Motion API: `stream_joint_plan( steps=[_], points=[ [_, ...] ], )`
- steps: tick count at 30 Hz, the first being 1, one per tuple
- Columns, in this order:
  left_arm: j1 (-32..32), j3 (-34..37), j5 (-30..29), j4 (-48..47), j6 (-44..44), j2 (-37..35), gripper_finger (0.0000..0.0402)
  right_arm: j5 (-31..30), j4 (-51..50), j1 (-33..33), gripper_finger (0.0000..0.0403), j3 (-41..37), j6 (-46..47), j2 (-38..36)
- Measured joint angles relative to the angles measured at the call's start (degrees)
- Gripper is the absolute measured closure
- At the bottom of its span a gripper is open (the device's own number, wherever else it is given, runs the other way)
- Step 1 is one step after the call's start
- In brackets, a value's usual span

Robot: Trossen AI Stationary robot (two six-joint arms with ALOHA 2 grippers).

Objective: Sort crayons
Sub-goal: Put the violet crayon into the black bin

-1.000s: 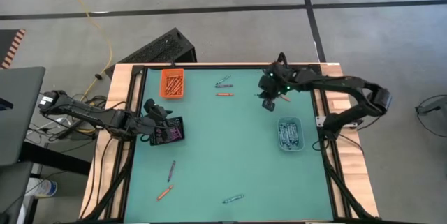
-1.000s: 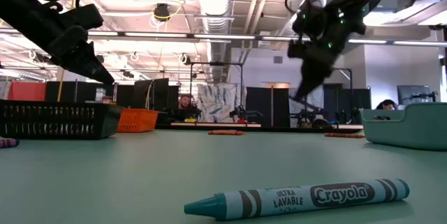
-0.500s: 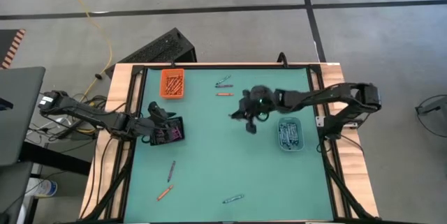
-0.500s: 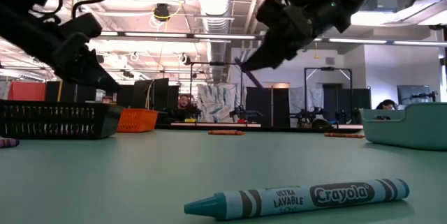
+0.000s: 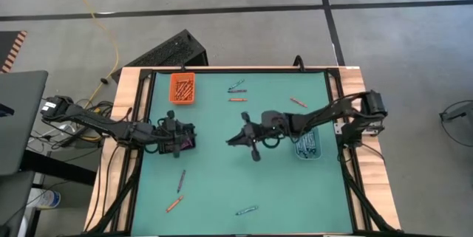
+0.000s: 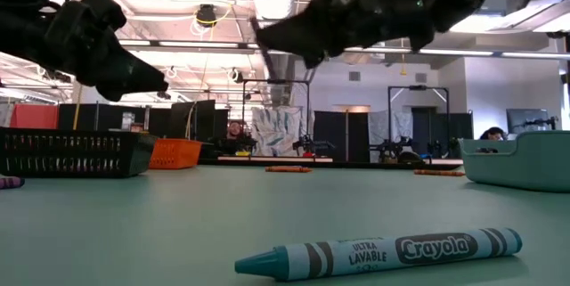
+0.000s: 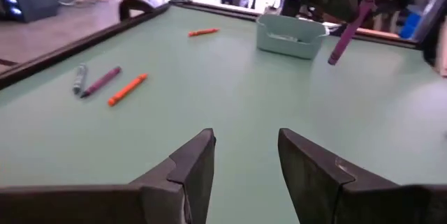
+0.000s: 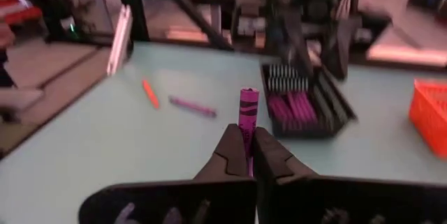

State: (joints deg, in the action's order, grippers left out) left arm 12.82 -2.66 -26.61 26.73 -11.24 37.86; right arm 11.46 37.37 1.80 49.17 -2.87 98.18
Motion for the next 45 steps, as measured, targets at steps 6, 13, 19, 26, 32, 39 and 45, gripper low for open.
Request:
stream_joint_plan(
  steps=[6, 13, 19, 26, 32, 39, 45],
  points=[
    [0.0, 0.0, 6.8, 2.5, -0.2, 0.0, 0.0254, -2.5, 20.5, 1.7, 0.0402, 0.2, 1.5, 7.2],
    [0.0, 0.0, 10.6, 7.8, 2.9, 0.0, 0.0254, -2.7, 25.5, 1.6, 0.0402, 5.5, 6.3, 13.7],
    [0.0, 0.0, 12.6, 13.5, 4.9, 2.6, 0.0254, -2.7, 25.3, 2.2, 0.0402, 12.0, 6.1, 17.5],
    [0.0, -0.1, 16.7, 26.7, 8.0, 13.4, 0.0254, -2.6, 22.6, 2.3, 0.0402, 15.7, 4.5, 17.3],
    [0.0, -1.3, 19.2, 35.8, 11.1, 22.0, 0.0254, -2.6, 21.0, 2.3, 0.0402, 16.2, 4.3, 17.3],
    [0.0, -3.9, 19.4, 36.3, 11.4, 25.5, 0.0254, -2.7, 19.5, 2.3, 0.0402, 16.2, 2.6, 17.3],
    [0.0, -7.3, 19.4, 35.1, 13.8, 28.5, 0.0254, -5.8, 19.5, 2.3, 0.0402, 16.2, 0.6, 17.3]
  ],
)
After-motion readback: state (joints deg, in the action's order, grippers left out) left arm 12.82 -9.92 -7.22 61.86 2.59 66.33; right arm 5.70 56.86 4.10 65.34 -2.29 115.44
